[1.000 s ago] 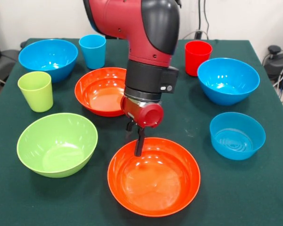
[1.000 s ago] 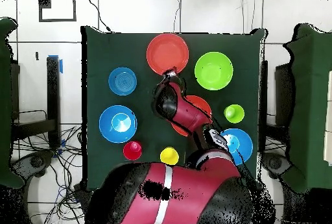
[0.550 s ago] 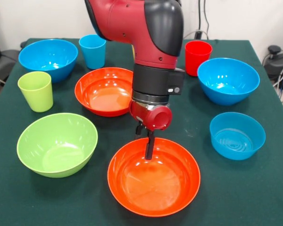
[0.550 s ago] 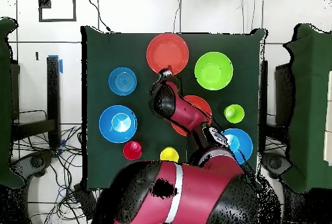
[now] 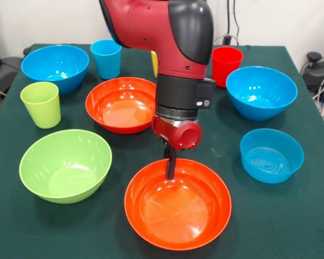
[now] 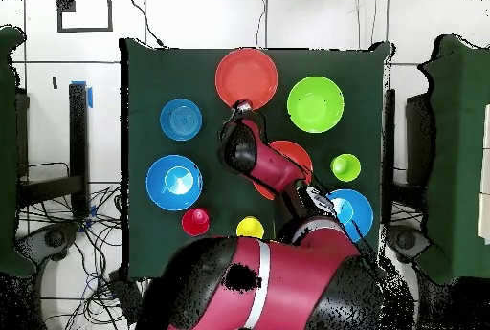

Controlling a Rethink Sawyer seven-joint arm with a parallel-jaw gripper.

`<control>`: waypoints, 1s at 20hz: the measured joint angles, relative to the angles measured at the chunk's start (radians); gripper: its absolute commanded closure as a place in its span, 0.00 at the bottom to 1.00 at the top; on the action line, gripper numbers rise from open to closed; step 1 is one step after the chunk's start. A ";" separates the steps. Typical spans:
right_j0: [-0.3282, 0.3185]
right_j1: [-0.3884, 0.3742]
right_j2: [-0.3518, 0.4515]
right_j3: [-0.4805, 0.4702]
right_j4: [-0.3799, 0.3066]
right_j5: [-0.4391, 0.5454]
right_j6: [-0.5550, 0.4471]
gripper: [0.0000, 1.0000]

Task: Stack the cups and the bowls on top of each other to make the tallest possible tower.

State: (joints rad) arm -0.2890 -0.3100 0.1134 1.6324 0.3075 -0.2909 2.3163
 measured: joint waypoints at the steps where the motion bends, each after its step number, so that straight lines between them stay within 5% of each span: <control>1: -0.001 0.000 0.001 0.000 0.000 0.000 0.000 1.00; 10: 0.012 0.002 -0.015 0.000 0.013 -0.005 0.000 1.00; 20: 0.156 0.006 -0.128 0.018 0.182 -0.098 0.016 1.00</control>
State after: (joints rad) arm -0.1331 -0.3037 -0.0144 1.6509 0.4891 -0.3893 2.3319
